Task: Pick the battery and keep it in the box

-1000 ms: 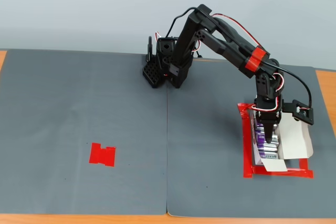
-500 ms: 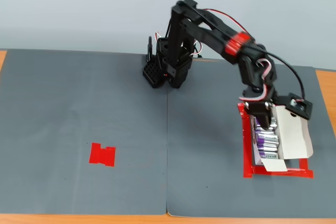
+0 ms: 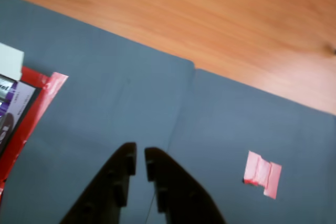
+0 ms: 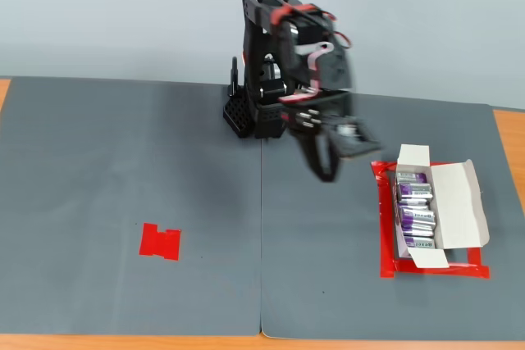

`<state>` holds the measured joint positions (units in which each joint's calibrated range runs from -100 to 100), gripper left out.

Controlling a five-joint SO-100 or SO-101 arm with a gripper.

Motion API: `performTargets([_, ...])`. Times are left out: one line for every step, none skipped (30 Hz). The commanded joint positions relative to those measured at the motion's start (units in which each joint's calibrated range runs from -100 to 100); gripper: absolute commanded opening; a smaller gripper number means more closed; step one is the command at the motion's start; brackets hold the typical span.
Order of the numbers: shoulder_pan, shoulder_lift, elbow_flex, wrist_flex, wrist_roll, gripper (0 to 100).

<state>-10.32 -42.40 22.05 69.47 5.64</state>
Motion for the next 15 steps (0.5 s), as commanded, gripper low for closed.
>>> performTargets([6.9,-10.4,7.1,0.2,-1.1,2])
performTargets([8.3,-12.6,9.2,0.2,-1.5,2])
performTargets([9.5,-14.8,11.2,0.1,-1.9,2])
performTargets([10.4,-17.0,13.2,-0.1,-2.2,2])
performTargets([11.3,-19.0,15.4,-1.0,-2.5,2])
performTargets([12.2,-21.0,17.6,-2.1,-3.0,2])
performTargets([13.0,-22.9,20.0,-3.6,-3.3,2])
performTargets([13.6,-24.9,22.6,-5.2,-3.7,2])
performTargets([14.2,-26.8,25.4,-7.0,-4.0,2])
performTargets([14.5,-28.7,28.3,-8.7,-4.2,2])
performTargets([14.8,-30.6,31.1,-10.4,-4.2,2])
performTargets([15.0,-32.3,34.1,-12.2,-4.2,2])
performTargets([15.0,-34.0,36.9,-13.7,-4.2,2])
performTargets([15.0,-35.8,39.4,-15.0,-4.2,2])
performTargets([15.0,-37.4,41.8,-16.2,-4.2,2])
